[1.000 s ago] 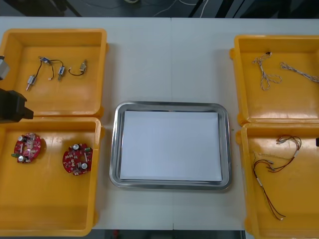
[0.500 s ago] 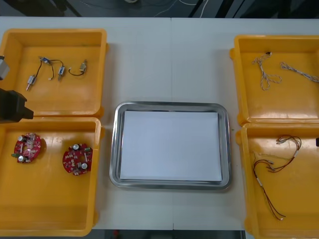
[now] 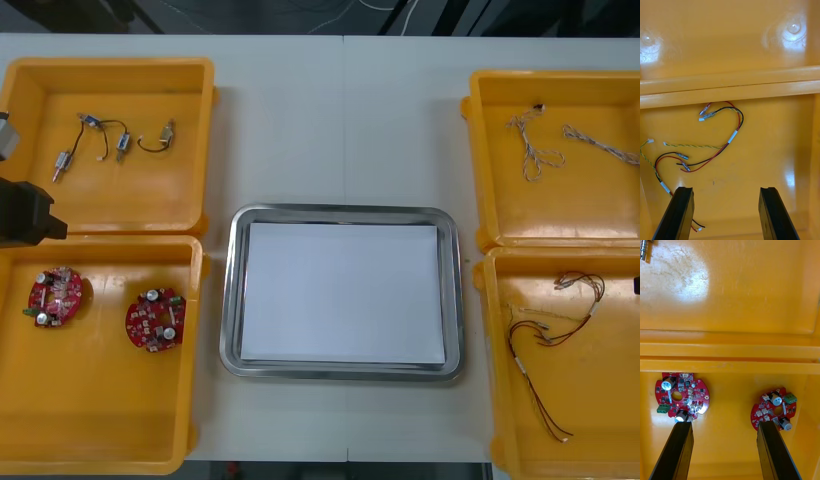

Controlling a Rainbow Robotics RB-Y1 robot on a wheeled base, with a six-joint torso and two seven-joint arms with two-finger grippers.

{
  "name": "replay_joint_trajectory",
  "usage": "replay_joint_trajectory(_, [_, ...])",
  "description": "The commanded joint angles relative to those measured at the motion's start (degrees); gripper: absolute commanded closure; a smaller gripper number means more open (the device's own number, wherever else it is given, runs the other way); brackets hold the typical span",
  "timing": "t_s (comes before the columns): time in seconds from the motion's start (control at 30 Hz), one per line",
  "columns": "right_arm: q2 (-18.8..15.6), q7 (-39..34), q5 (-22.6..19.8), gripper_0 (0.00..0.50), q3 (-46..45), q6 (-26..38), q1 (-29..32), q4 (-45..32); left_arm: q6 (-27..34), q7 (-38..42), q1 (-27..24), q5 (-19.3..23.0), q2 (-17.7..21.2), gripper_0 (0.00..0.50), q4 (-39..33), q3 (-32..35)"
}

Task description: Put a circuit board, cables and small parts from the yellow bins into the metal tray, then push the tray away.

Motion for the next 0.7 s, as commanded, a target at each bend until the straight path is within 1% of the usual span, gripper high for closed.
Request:
replay_joint_trajectory(0.03, [-2.0,0.1,-0.2,0.0,0.0,0.3,-1.1,-0.2,0.4,4.8,-1.1,0.1,0.9,0.0,-1.8,-0.4])
replay_joint_trajectory(0.7, [-2.0,0.1,-0.2,0.0,0.0,0.3,-1.1,-0.2,0.4,4.8,-1.1,0.1,0.9,0.0,-1.8,-0.4])
